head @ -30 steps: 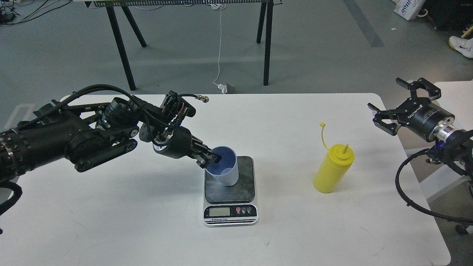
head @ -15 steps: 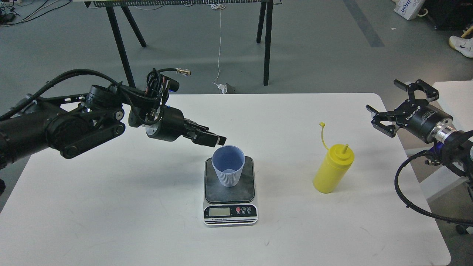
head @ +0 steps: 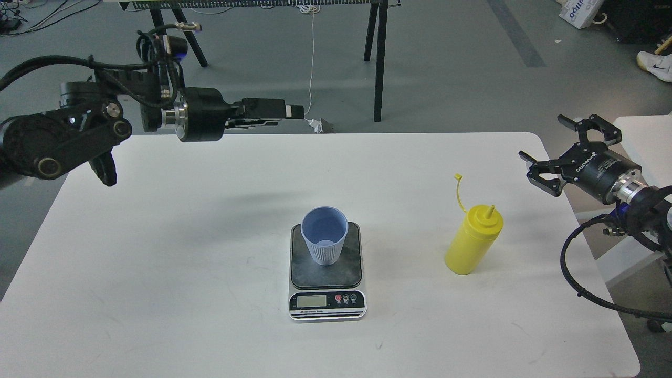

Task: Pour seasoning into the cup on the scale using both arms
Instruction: 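Open the left gripper and withdraw it away from the cup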

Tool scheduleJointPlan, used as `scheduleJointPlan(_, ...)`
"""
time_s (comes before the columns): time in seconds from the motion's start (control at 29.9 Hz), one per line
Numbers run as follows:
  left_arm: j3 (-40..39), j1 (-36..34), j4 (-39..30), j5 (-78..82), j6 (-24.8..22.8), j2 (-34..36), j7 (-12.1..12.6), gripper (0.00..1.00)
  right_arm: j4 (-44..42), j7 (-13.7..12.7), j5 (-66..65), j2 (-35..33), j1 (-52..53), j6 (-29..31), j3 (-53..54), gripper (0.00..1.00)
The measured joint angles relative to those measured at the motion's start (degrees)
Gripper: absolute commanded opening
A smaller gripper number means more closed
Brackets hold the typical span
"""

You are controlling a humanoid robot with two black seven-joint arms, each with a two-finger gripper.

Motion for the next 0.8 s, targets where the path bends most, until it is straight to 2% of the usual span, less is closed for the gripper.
scheduleJointPlan(0.13,-4.3,0.2,6.6,-9.1,0.0,0.4,0.0,0.92,0.3,0.0,0.0,0.0,0.1,0.0,0.0,0.98)
scheduleJointPlan(0.4,-5.0,3.2,14.5,-19.3,0.0,1.5,0.0,0.94,0.9,0.0,0.0,-0.2,0.2,0.0,0.8,0.98)
scheduleJointPlan(0.8,-5.0,6.6,16.7,-25.1,0.0,2.3,0.0,0.94,1.1,0.0,0.2,0.1,0.9,0.0,1.4,0.98)
